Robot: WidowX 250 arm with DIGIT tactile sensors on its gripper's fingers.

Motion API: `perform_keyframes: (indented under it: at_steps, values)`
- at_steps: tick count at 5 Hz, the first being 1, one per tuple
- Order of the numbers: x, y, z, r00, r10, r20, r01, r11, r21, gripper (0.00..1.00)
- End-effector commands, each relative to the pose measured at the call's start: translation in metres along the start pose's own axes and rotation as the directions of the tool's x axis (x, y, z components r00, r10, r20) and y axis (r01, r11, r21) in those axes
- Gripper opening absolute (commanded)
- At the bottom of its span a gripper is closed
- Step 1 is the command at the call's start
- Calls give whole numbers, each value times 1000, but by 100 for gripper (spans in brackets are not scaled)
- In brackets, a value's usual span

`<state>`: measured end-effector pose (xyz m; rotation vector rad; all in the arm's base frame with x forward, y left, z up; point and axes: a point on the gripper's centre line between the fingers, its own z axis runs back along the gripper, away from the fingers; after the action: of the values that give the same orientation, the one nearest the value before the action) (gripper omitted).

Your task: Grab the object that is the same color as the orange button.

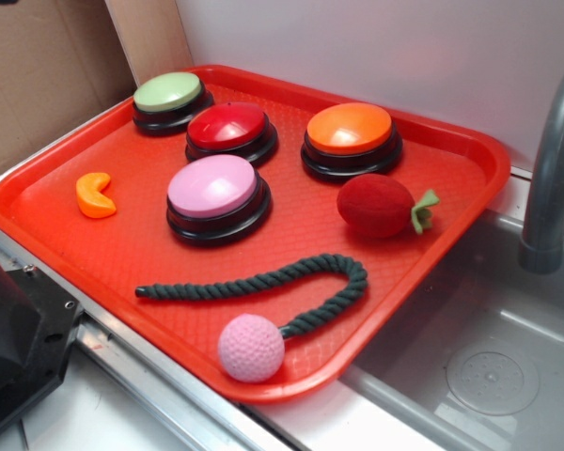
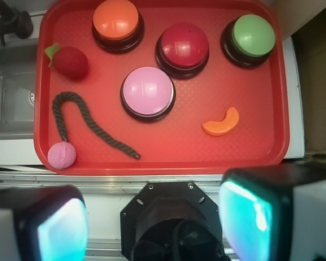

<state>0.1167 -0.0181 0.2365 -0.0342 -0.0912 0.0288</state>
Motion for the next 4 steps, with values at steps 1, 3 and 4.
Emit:
perform_keyframes:
  at_steps: [1,3,4]
  values:
    - [0,0,0,1000,0,0,0,1000,0,100]
    - [17,31,-17,981,195,3,-195,979,-58,100]
    - [24,53,-32,947,320,2,-320,947,-24,100]
